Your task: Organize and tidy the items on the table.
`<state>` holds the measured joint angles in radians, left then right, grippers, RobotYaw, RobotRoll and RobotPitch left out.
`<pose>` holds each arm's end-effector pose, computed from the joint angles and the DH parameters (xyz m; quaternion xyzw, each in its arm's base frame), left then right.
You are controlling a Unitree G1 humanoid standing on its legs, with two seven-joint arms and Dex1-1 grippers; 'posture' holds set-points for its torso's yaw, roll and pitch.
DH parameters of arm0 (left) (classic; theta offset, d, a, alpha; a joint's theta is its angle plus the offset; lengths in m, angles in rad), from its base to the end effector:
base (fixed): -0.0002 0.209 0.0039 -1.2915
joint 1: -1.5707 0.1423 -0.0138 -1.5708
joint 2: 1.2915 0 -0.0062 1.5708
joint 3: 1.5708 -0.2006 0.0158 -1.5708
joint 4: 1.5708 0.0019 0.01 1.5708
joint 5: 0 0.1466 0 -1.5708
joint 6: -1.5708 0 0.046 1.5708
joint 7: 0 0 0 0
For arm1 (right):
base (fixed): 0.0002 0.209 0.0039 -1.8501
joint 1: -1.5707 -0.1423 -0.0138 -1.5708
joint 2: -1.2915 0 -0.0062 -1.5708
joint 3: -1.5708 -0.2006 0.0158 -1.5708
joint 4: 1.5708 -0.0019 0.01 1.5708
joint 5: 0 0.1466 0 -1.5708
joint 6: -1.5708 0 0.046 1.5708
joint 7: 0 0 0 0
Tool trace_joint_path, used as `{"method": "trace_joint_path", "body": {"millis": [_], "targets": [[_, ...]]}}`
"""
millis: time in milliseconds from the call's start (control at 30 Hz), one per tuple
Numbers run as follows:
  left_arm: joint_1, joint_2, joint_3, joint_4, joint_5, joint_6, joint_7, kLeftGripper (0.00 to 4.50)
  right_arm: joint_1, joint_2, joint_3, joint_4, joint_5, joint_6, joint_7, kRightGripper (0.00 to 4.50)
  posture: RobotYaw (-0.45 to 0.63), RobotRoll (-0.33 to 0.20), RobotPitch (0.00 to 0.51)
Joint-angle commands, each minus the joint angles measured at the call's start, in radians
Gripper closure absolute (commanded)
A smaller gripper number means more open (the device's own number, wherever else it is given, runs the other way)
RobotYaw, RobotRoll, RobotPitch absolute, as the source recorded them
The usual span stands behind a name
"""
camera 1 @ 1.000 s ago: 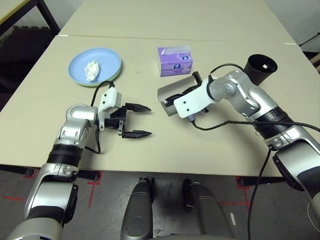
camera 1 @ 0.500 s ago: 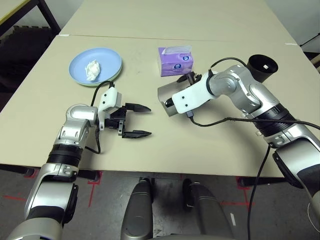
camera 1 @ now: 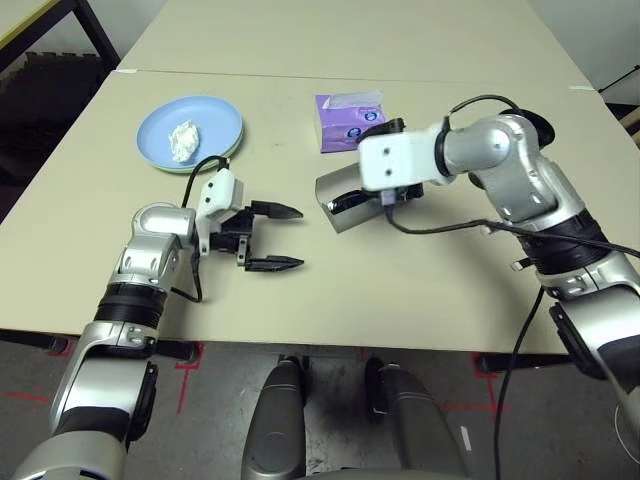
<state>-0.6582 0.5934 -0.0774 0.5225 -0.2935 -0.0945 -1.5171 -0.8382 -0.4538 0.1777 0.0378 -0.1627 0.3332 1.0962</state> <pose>0.3306 0.2578 0.1484 0.1886 0.0127 -0.6542 0.7323 0.3231 -0.1553 0.2379 -0.3920 -0.0266 0.4897 0.7784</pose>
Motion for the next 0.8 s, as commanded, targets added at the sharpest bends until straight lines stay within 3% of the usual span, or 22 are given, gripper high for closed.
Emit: {"method": "trace_joint_path", "body": {"millis": [33, 267, 400, 500, 800], "targets": [[-0.004, 0.000, 0.006, 0.015, 0.001, -0.013, -0.005, 0.00, 0.060, 0.038, -0.090, -0.071, 0.107, 0.171, -0.081, 0.04, 0.13, 0.000, 0.186], [-0.019, 0.001, 0.011, 0.035, -0.002, -0.009, -0.007, 0.00, 0.111, 0.210, -0.329, -0.115, 0.367, 0.386, -0.288, 0.04, 0.14, 0.000, 0.193], [-0.024, 0.001, 0.014, 0.030, -0.005, 0.005, 0.000, 0.00, 0.189, 0.205, -0.353, -0.096, 0.402, 0.291, -0.331, 0.04, 0.14, 0.000, 0.195], [-0.024, -0.002, 0.021, 0.031, -0.002, 0.014, 0.008, 0.00, 0.252, 0.178, -0.350, -0.043, 0.398, 0.114, -0.314, 0.04, 0.13, 0.000, 0.200], [-0.050, -0.032, 0.034, 0.068, 0.012, 0.013, 0.099, 0.00, 0.311, 0.119, -0.345, 0.133, 0.397, -0.180, -0.331, 0.04, 0.12, 0.000, 0.202]]}}
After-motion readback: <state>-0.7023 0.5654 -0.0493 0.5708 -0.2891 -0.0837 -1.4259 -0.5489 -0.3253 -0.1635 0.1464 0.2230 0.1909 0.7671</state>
